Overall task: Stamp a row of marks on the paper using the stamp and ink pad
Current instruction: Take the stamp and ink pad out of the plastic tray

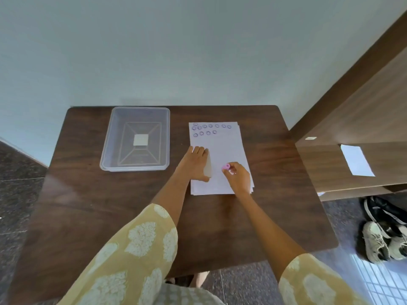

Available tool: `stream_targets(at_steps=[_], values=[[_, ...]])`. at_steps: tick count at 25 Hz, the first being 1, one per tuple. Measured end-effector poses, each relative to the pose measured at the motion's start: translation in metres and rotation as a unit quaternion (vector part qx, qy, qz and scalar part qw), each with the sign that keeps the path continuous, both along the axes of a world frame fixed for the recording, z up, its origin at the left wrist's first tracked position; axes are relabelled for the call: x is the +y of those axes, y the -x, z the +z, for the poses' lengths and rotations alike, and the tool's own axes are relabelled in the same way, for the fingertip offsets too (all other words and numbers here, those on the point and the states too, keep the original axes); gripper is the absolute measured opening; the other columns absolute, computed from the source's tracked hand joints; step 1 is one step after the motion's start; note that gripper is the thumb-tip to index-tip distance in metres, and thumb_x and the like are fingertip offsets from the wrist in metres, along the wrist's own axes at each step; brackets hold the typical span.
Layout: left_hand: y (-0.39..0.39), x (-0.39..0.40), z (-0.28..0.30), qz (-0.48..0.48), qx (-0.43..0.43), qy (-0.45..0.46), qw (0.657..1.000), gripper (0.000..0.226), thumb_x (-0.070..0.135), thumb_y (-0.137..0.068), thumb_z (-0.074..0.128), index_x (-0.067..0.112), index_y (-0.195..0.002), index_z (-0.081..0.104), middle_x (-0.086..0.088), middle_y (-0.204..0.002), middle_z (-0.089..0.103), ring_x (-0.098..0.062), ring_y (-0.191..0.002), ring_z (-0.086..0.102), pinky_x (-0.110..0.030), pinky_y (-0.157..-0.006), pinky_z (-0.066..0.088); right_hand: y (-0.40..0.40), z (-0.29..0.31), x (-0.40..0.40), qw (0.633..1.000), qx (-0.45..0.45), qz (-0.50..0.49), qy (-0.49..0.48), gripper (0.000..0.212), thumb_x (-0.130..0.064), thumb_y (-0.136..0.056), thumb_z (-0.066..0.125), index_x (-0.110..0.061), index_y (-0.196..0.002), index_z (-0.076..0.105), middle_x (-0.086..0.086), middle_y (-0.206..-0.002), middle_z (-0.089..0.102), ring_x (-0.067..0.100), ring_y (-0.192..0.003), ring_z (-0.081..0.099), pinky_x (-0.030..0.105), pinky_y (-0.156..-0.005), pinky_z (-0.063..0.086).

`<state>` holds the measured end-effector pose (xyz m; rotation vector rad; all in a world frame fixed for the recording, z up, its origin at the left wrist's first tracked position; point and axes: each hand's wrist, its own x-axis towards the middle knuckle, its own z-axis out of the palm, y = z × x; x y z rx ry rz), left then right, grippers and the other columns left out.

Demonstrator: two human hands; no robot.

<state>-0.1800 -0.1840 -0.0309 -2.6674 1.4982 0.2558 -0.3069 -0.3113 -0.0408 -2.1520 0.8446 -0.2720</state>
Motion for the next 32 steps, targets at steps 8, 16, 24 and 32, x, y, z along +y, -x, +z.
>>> stream_targets(at_steps=[8,16,24,32], values=[[0.068,0.014,-0.029,0.017,0.042,-0.011,0.999,0.097,0.061,-0.071,0.055,0.000,-0.139,0.021,-0.018,-0.137,0.039,-0.032,-0.124,0.039,-0.044,-0.110,0.025,0.042,-0.019,0.013,0.999,0.033,0.040,0.014,0.023,-0.035,-0.090,0.053,-0.018,-0.100,0.064,0.001,-0.104,0.069,0.014,-0.093,0.063,0.027,-0.076,0.051],[0.072,0.019,-0.027,0.044,0.096,0.003,0.994,0.104,0.057,-0.072,0.064,0.004,-0.144,0.011,-0.016,-0.147,0.029,-0.031,-0.132,0.032,-0.042,-0.111,0.029,0.045,-0.017,0.011,0.993,0.085,0.082,-0.004,0.035,-0.030,-0.087,0.059,-0.014,-0.118,0.055,0.007,-0.119,0.059,0.023,-0.108,0.058,0.037,-0.087,0.052],[0.068,0.024,-0.016,0.075,0.179,0.053,0.979,0.105,0.048,-0.066,0.073,0.014,-0.145,0.012,-0.012,-0.145,0.032,-0.031,-0.133,0.029,-0.043,-0.107,0.031,0.080,-0.020,0.034,1.000,-0.011,0.021,0.011,0.012,-0.020,-0.095,0.045,-0.015,-0.101,0.055,0.005,-0.107,0.060,0.013,-0.083,0.058,0.023,-0.069,0.046],[0.063,0.077,-0.013,0.186,0.340,0.150,0.910,0.111,0.027,-0.067,0.077,0.021,-0.145,-0.001,-0.004,-0.147,0.011,-0.027,-0.138,0.017,-0.040,-0.110,0.029,0.069,-0.023,0.076,0.997,0.067,0.026,-0.031,0.026,-0.026,-0.097,0.041,-0.016,-0.120,0.048,0.007,-0.125,0.054,0.020,-0.101,0.059,0.029,-0.080,0.049]])
